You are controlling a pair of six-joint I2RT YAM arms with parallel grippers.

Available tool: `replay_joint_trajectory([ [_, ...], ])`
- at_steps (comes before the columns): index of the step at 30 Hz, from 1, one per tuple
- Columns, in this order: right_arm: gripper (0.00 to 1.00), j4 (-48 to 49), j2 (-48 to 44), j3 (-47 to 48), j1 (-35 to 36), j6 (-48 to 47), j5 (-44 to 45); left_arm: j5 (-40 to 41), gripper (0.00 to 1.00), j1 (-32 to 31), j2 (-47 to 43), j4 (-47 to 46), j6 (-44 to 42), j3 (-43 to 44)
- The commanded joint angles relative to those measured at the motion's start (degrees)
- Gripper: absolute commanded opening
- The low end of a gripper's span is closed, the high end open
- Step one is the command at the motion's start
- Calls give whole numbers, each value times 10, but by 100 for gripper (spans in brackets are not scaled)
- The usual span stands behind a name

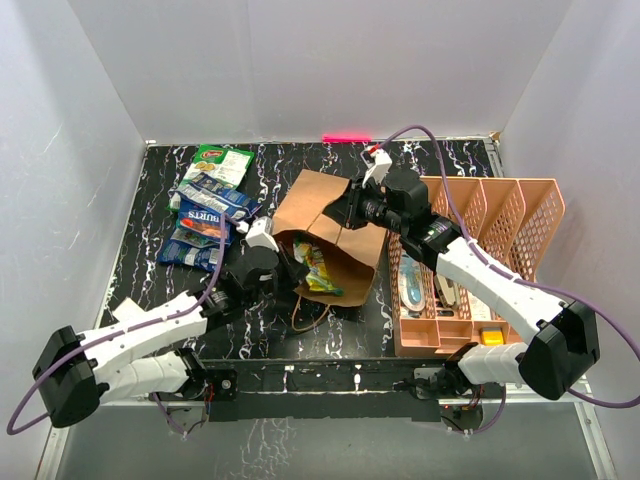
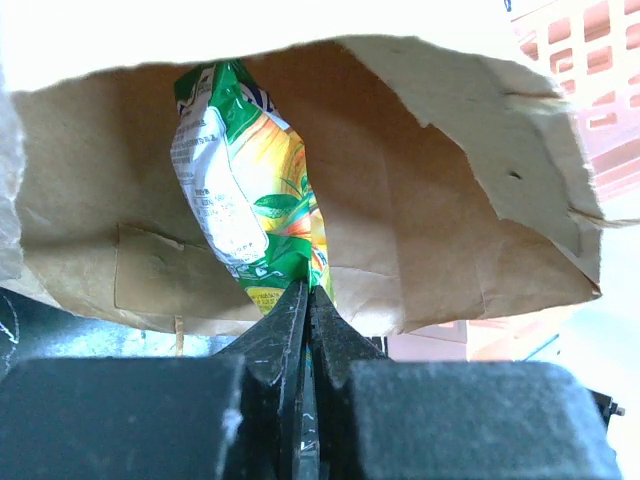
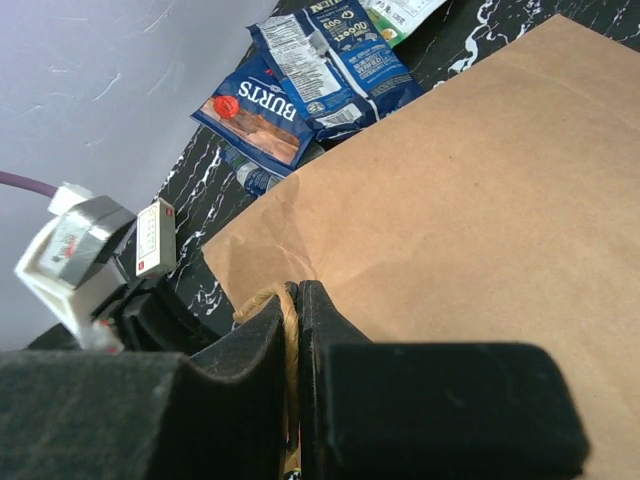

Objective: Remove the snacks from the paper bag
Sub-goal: Take out the snack from the paper bag, then place the snack at the center of the board.

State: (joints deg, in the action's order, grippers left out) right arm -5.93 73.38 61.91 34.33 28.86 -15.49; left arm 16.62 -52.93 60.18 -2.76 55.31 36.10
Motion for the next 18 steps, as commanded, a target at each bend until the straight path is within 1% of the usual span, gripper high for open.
replay_joint_trajectory([
  [1,8,25,-19,3,-4,-11,32,-16,0,4,-40,73,-69,68],
  [5,8,25,-24,-5,-5,-10,46,-28,0,3,-68,139,-113,102],
  [12,8,41,-25,-21,-4,-4,58,-3,0,5,-135,235,-147,141],
  [18,8,38,-31,-23,-5,-12,78,34,0,5,-145,331,-167,186],
])
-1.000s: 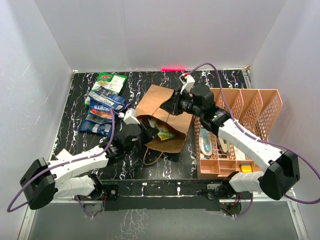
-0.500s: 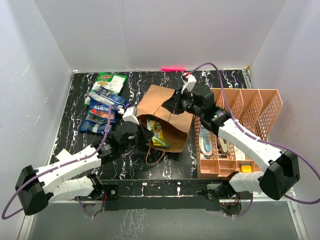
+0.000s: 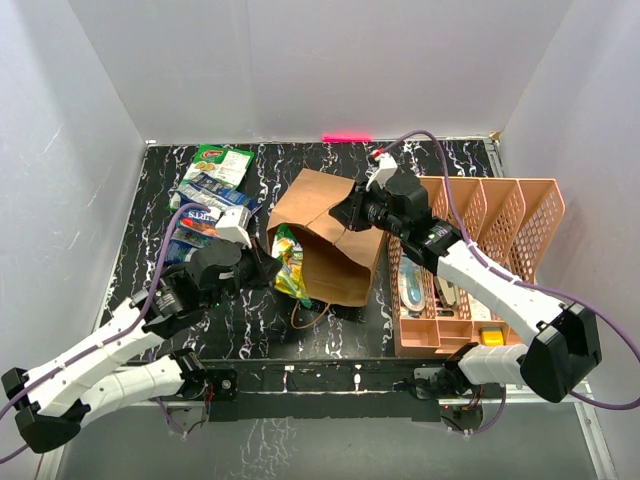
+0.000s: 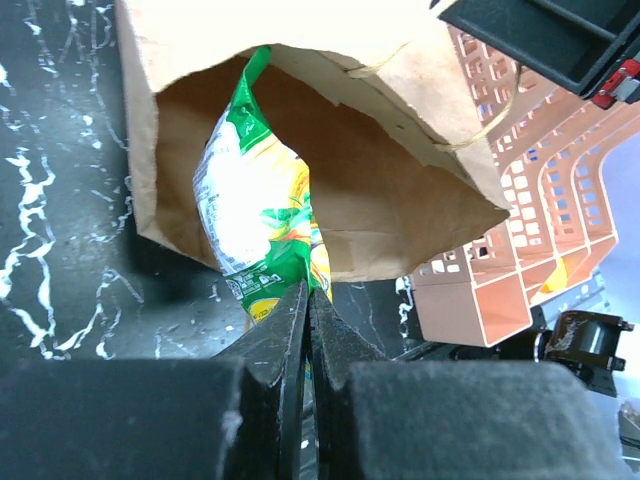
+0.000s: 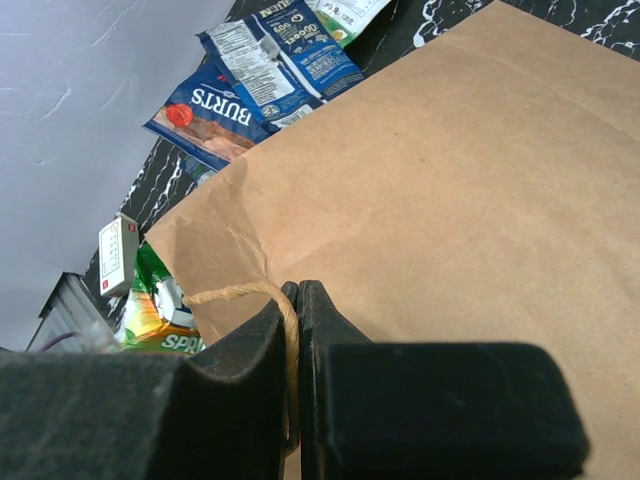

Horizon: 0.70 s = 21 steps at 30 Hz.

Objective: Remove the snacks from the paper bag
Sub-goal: Place the snack at the center of the board.

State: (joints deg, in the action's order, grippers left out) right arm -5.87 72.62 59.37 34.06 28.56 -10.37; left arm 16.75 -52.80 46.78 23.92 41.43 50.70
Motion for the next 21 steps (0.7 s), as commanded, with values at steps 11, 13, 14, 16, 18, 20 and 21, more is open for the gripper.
replay_joint_trajectory([
  [11,8,-7,-30,1,-4,-21,111,167,0,4,60,257,-45,148],
  [13,8,-17,-29,3,-5,-21,128,190,0,4,81,270,-48,156],
  [14,8,-20,-29,3,-6,-20,133,204,0,4,88,279,-45,159],
  [16,8,-24,-29,3,-10,-18,135,231,0,4,120,299,-38,168],
  [18,8,-32,-26,8,-13,-15,135,253,0,4,139,313,-29,173],
  [20,8,-38,-24,12,-15,-14,133,258,0,5,136,305,-37,163],
  [21,8,-40,-24,13,-15,-15,131,261,0,4,131,297,-45,152],
])
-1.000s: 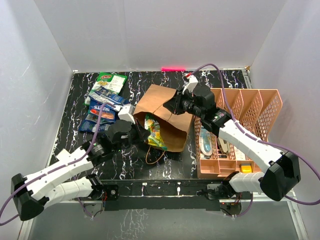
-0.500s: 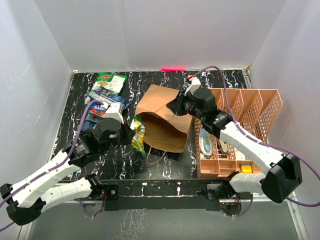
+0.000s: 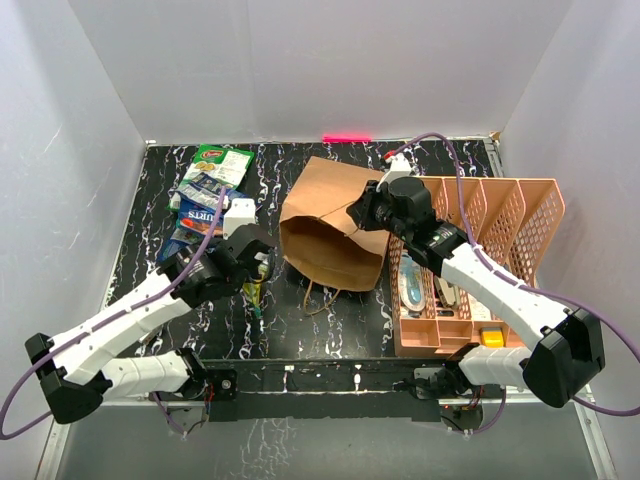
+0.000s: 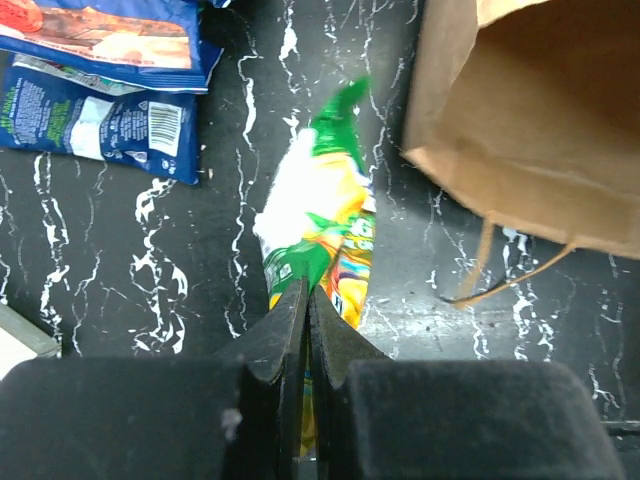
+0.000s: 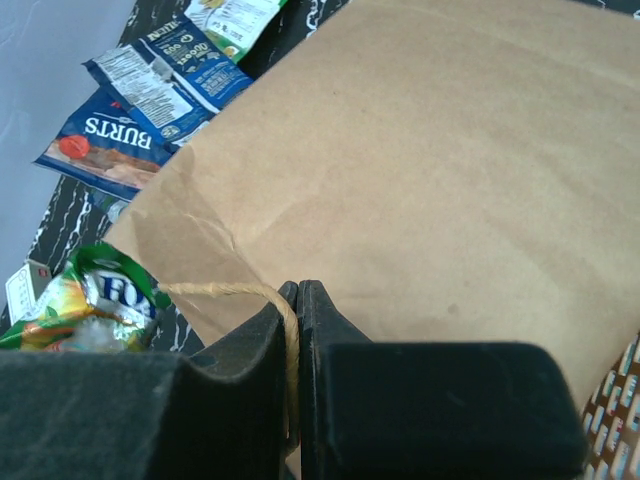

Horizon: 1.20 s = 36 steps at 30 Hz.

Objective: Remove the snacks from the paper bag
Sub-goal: Place the snack at the center of the board.

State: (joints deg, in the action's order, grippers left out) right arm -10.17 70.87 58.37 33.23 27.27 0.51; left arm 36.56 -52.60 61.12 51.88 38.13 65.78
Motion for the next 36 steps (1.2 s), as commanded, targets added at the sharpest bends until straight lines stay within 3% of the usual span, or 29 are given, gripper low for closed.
replay_joint_trajectory([
  [1,8,4,-6,24,-6,-1,19,70,0,4,-16,15,-15,-3],
  [7,8,25,-6,18,-6,5,-23,125,0,32,4,-6,-10,-27],
  [10,8,29,-8,20,-7,7,-36,103,0,65,12,-67,-40,-49],
  [16,8,27,-22,27,-7,6,-50,67,0,129,28,-102,-57,-80],
  [19,8,29,-24,34,-6,4,-69,30,0,183,13,-129,-21,-121],
  [27,8,33,-11,49,-6,3,-108,14,0,228,-10,-147,91,-206],
  [33,8,32,-17,47,-7,4,-124,3,40,236,-12,-116,122,-205],
  [34,8,31,-18,49,-7,3,-127,-2,50,236,-14,-111,119,-196],
  [36,8,30,-18,52,-7,2,-134,-21,79,236,-26,-107,107,-180],
])
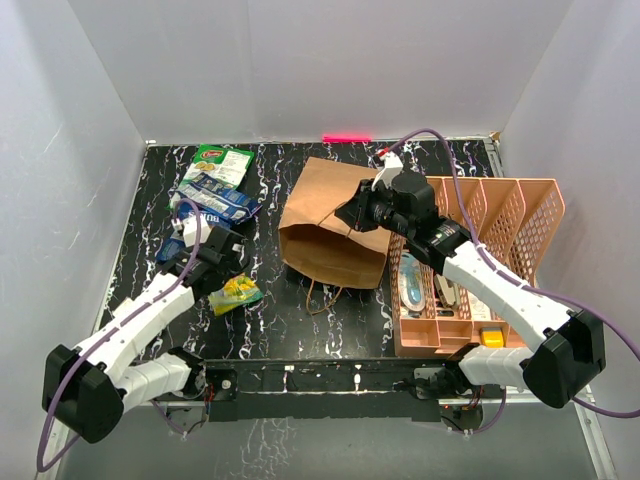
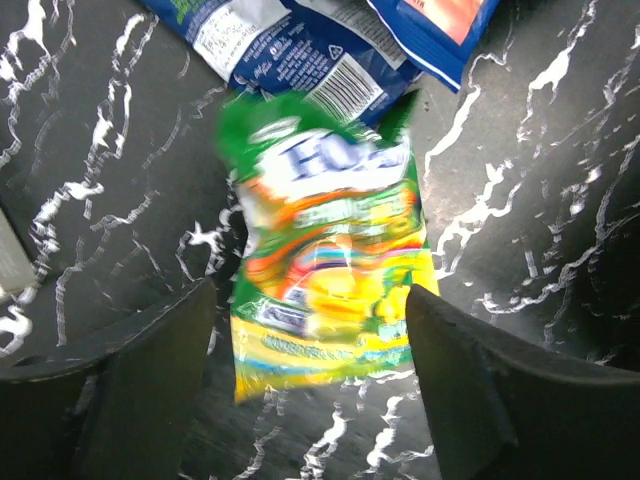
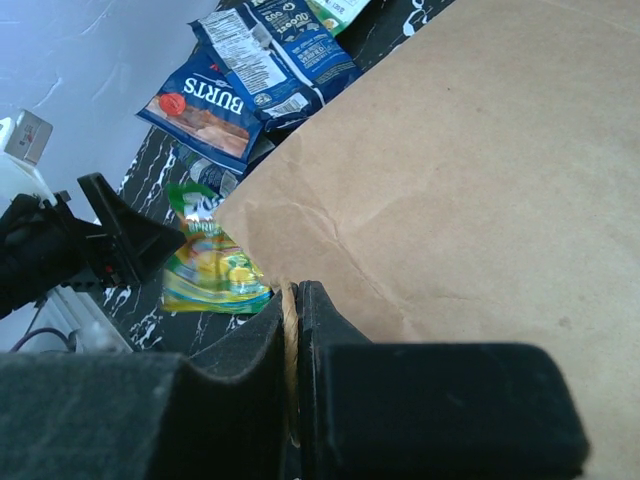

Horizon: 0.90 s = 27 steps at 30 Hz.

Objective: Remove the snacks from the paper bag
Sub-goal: Place the snack at the center of the board, then take out the snack from the paper bag.

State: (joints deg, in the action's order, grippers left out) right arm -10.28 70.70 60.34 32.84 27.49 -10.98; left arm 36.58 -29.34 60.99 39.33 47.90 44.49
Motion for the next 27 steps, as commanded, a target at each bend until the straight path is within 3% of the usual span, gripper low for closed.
replay_joint_trajectory([
  [1,8,32,-15,36,-3,-1,-23,-30,86,4,-35,22,6,45],
  [4,8,36,-3,47,-2,-2,-49,-64,97,4,-64,13,-14,63],
  [10,8,68,46,72,-2,18,-142,-159,99,4,-114,-19,-40,71],
  [15,8,89,97,112,-1,45,-200,-292,98,4,-122,-98,-92,44],
  [23,8,110,120,137,0,71,-186,-414,98,4,-156,-174,-148,7],
  [27,8,128,107,127,0,78,-179,-572,98,3,-181,-299,-135,-61],
])
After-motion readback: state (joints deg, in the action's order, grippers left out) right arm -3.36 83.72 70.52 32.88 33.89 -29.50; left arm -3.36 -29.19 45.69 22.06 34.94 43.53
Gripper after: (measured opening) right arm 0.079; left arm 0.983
